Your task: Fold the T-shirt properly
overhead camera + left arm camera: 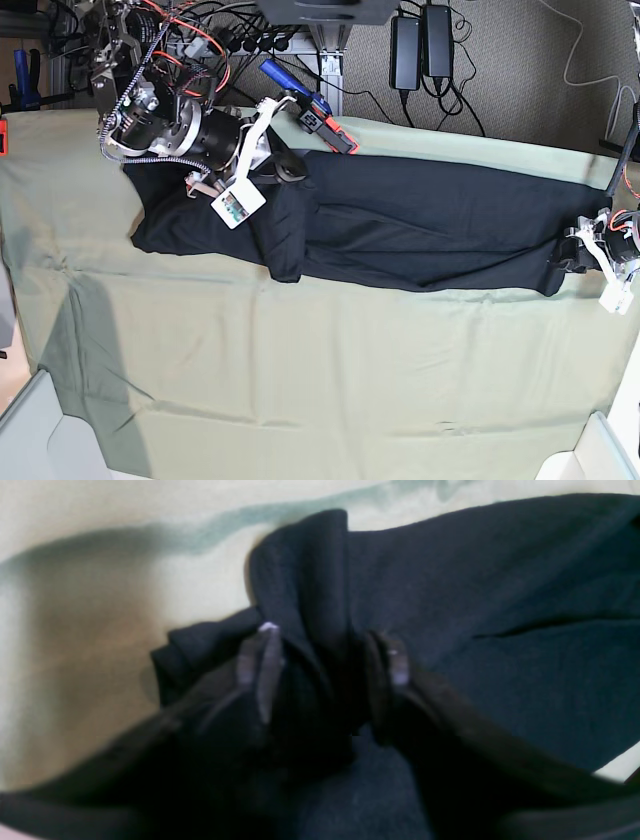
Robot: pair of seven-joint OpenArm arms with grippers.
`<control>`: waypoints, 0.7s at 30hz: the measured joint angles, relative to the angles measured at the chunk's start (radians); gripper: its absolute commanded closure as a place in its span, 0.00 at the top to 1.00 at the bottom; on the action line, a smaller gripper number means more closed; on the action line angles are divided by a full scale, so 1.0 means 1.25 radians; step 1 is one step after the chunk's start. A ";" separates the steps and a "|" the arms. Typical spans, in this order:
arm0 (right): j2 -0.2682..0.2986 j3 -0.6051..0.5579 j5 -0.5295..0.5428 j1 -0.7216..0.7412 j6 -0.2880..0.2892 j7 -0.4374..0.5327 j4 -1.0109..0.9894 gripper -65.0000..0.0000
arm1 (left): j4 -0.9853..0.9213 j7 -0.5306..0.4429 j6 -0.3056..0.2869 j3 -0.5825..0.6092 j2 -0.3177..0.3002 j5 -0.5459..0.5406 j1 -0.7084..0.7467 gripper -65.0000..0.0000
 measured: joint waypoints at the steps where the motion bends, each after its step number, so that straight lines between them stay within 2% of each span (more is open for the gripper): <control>1: 0.000 0.000 0.000 0.000 0.000 0.000 0.000 0.00 | 0.000 0.000 0.000 0.000 0.000 0.000 0.000 0.56; 2: 0.000 0.000 0.000 0.000 0.000 0.000 0.000 0.01 | 0.000 0.000 0.000 0.000 0.000 0.000 0.000 0.56; 4: 0.000 0.000 -0.001 0.000 0.000 0.000 0.000 0.30 | 0.000 0.000 0.000 0.000 0.000 0.001 0.000 0.56; 5: 0.000 0.000 0.000 0.000 0.000 0.000 0.000 0.40 | 0.000 0.000 0.000 0.000 0.000 0.001 0.000 0.56; 6: 0.000 0.000 0.004 0.000 0.000 0.000 0.000 0.46 | 0.000 0.000 0.000 0.000 -0.001 0.002 0.000 0.56; 9: 0.000 0.000 0.028 0.000 0.000 0.000 0.011 0.46 | 0.000 0.002 -0.001 -0.033 -0.001 0.017 0.002 0.56; 15: -0.001 0.001 0.034 0.007 0.000 0.015 0.101 0.46 | 0.000 -0.002 0.007 -0.186 -0.024 0.021 0.003 0.56; 17: -0.005 0.002 0.003 0.020 0.000 0.015 0.104 0.46 | 0.000 -0.002 0.030 -0.219 -0.029 0.022 0.002 0.56; 19: -0.004 0.004 -0.025 0.034 0.000 0.025 0.103 0.46 | 0.000 0.000 0.032 -0.230 -0.032 0.021 0.002 0.55; 21: -0.005 0.005 -0.061 0.042 0.000 0.049 0.103 0.41 | 0.000 0.008 0.032 -0.230 -0.033 0.018 0.007 0.55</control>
